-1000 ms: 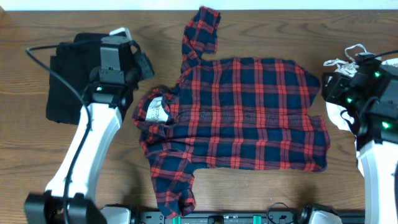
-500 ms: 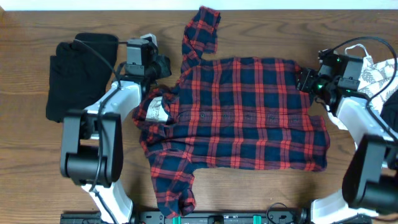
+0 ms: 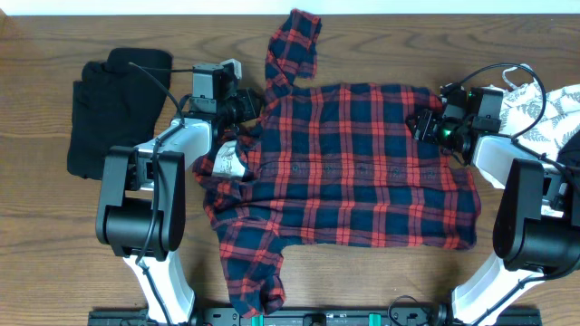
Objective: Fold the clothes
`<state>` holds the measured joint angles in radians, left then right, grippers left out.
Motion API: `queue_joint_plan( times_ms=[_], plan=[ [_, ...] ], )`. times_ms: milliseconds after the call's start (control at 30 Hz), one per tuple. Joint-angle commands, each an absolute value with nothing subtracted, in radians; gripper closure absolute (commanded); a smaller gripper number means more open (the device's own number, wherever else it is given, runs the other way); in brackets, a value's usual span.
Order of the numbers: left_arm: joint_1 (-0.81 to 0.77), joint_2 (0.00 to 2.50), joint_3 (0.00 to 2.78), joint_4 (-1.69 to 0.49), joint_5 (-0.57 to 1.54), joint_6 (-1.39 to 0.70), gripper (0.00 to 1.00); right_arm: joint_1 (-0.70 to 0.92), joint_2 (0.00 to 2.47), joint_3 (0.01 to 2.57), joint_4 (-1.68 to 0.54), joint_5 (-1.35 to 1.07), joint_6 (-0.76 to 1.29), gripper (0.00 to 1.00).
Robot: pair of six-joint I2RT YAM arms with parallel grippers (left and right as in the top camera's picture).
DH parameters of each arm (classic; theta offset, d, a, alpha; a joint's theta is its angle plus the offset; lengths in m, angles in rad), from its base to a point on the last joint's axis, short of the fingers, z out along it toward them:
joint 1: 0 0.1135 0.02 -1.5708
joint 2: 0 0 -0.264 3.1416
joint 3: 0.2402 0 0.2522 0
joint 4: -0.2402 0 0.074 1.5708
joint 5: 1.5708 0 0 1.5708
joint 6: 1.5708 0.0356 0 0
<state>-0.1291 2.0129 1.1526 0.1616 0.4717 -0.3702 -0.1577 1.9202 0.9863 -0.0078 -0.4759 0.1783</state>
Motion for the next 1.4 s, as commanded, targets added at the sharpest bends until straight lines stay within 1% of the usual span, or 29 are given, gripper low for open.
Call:
queue_joint_plan(
  times_ms=[0, 167, 367, 567, 667, 800, 900, 967, 1267, 1367],
  plan=[
    [-0.134, 2.020, 1.158, 0.159, 0.585, -0.380, 0.71, -0.142, 1.925, 0.984, -0.012, -0.498, 0.186, 0.47],
    [-0.157, 2.028, 1.158, 0.105, 0.588, -0.379, 0.71, -0.142, 1.925, 0.984, -0.019, -0.498, 0.196, 0.47],
    [-0.164, 2.099, 1.158, 0.112, 0.588, -0.415, 0.71, -0.142, 1.925, 0.984, -0.023, -0.491, 0.213, 0.48],
    [-0.160, 2.167, 1.158, 0.150, 0.573, -0.418, 0.71, -0.143, 1.925, 0.984, -0.065, -0.326, 0.250, 0.48],
    [-0.151, 2.170, 1.158, 0.148, 0.461, -0.433, 0.72, -0.143, 1.925, 0.984, -0.087, -0.287, 0.255, 0.47],
    [-0.129, 2.170, 1.158, 0.199, 0.368, -0.436, 0.72, -0.143, 1.925, 0.984, -0.090, -0.222, 0.269, 0.47],
    [-0.118, 2.170, 1.158, 0.240, 0.273, -0.436, 0.76, -0.143, 1.925, 0.984, -0.068, -0.168, 0.269, 0.47],
    [-0.115, 2.170, 1.158, 0.263, 0.206, -0.435, 0.76, -0.143, 1.927, 0.984, -0.045, -0.136, 0.269, 0.48],
    [-0.114, 2.170, 1.158, 0.377, -0.007, -0.435, 0.77, -0.143, 1.995, 0.984, 0.097, -0.156, 0.269, 0.48],
    [-0.114, 2.170, 1.158, 0.404, -0.039, -0.435, 0.77, -0.143, 2.017, 0.984, 0.116, -0.167, 0.269, 0.48]
  ],
)
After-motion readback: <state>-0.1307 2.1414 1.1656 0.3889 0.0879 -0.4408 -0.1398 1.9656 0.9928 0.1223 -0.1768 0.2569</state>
